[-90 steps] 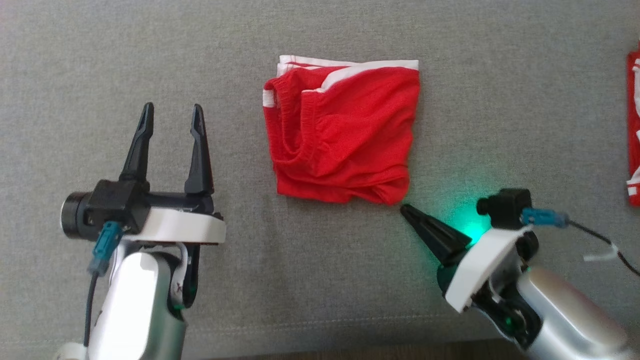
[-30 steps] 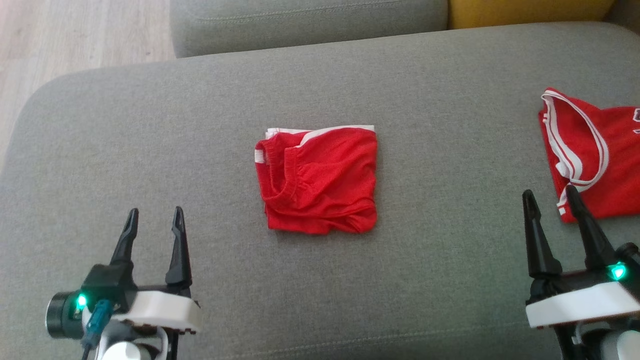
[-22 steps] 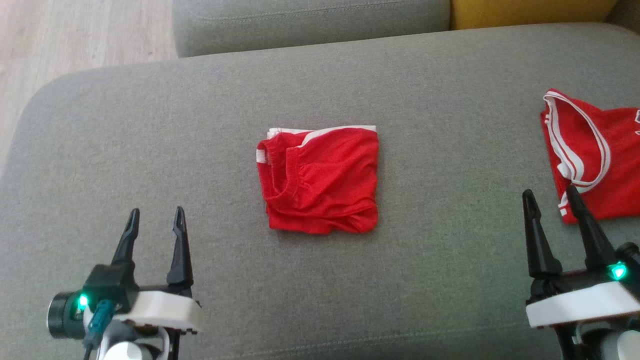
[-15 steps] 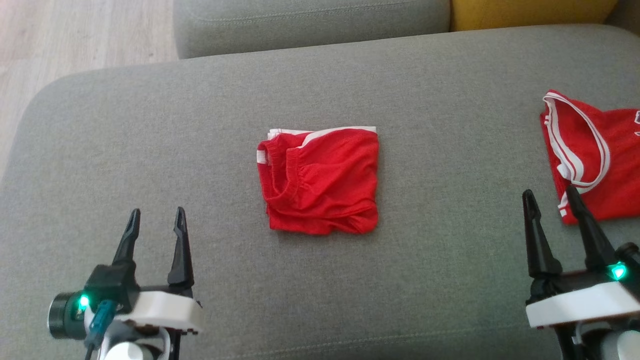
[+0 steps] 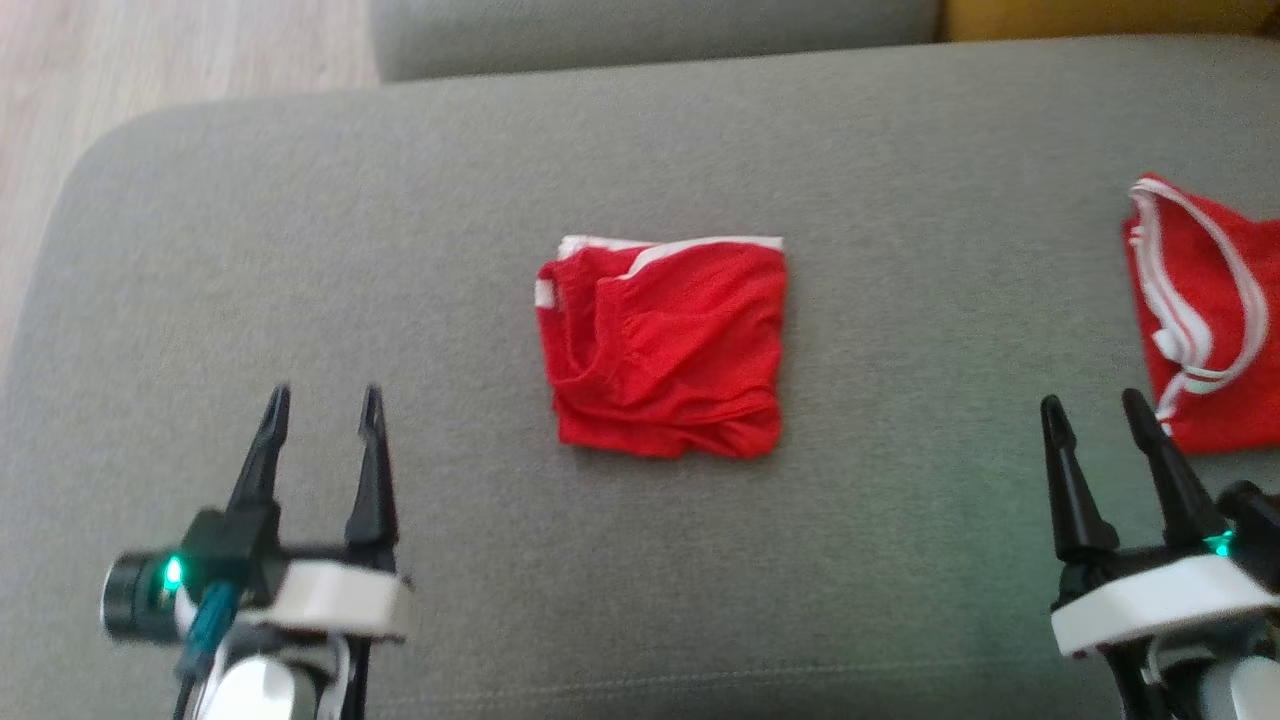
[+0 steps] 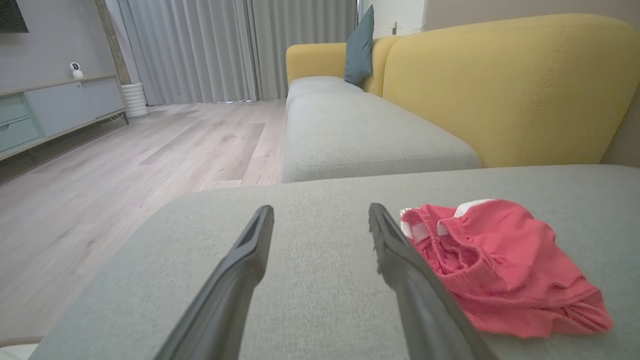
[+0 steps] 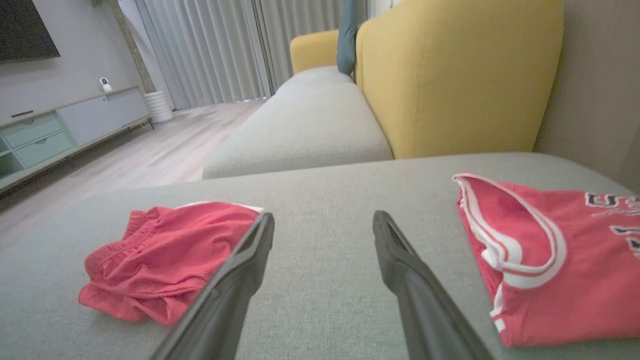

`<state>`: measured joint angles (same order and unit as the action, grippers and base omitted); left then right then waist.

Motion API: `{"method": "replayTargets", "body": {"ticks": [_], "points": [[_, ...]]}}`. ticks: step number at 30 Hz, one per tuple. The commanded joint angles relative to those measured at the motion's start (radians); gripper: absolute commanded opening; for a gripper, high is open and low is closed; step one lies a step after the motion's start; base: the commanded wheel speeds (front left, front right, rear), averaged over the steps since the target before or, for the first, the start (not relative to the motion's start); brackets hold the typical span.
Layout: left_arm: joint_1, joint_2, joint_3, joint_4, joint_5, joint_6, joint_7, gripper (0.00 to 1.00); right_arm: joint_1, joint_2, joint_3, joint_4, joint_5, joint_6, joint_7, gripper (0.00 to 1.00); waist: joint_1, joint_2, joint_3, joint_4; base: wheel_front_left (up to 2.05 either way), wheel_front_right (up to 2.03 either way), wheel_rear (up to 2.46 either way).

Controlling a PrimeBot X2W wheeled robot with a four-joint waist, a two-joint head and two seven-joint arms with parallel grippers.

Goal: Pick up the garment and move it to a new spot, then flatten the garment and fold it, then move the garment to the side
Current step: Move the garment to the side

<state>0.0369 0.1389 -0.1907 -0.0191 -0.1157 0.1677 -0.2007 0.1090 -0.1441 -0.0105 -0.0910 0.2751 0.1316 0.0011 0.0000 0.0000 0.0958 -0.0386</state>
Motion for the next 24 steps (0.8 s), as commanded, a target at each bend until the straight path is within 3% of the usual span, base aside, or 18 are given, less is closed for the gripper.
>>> {"method": "replayTargets", "body": {"ticks": [1,13,24], "points": [[-0.072,0.012,0.026,-0.04,0.01,0.004,-0.013,1.0,-0.057,-0.028,0.019,-0.02,0.008,-0.001,0.002,1.0,0.0,0.0,0.026,0.025,0.0,0.0,0.0],[-0.231,-0.032,-0.031,0.011,0.016,-0.02,-0.056,1.0,-0.291,-0.038,0.131,0.299,0.079,-0.001,0.004,1.0,0.0,0.0,0.162,0.181,0.0,0.0,0.0],[-0.264,-0.053,-0.032,0.004,0.019,-0.02,-0.061,1.0,-0.472,0.033,0.263,0.596,0.186,-0.001,-0.004,1.0,0.0,0.0,0.192,0.208,0.0,0.0,0.0]]}}
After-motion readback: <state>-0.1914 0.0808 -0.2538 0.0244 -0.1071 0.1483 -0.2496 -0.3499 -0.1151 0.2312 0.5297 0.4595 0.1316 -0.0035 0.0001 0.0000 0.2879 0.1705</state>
